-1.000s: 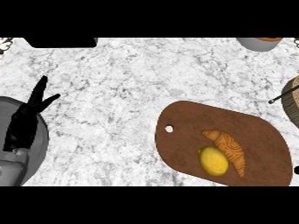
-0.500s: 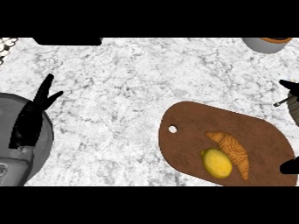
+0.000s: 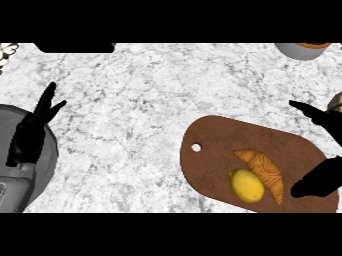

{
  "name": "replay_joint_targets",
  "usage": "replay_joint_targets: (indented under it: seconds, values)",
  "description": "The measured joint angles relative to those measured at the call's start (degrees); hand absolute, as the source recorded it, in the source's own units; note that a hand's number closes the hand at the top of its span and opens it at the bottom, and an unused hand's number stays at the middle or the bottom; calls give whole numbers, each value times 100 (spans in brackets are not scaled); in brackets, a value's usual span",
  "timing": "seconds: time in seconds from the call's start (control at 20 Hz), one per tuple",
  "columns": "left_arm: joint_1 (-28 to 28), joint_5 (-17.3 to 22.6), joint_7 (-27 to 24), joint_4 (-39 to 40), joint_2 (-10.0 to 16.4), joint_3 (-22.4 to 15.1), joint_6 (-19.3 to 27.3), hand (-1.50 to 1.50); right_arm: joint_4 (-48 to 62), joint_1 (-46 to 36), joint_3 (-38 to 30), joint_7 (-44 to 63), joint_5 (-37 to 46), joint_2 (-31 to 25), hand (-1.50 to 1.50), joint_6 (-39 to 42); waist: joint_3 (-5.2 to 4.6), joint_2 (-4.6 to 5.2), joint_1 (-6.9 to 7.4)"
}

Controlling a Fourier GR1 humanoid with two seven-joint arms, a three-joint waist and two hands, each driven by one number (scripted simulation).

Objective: Pick the croissant from the cutting board and place it in the tiered basket

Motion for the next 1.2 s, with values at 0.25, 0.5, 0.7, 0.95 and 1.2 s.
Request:
replay_joint_targets:
  seconds: [0.25,0.5,0.7,0.95,1.2]
  values:
    - [129,-65,4,-131,-58,111,-101,0,105,134,113,18,362,281,-150,126,1,-5,-23]
    - [153,-172,41,-130,-165,197,-197,0,-99,380,202,33,811,543,-150,215,3,-9,-47]
    - [146,-283,40,-148,-253,230,-190,0,-280,442,260,75,1119,523,-150,320,1,-11,-51]
    - [134,-318,-52,-73,-306,376,-309,0,-321,620,469,19,1791,791,-150,373,1,-9,-56]
    - [208,-432,-25,-159,-424,402,-361,0,-424,792,485,33,2164,1019,-150,464,-1,-11,-56]
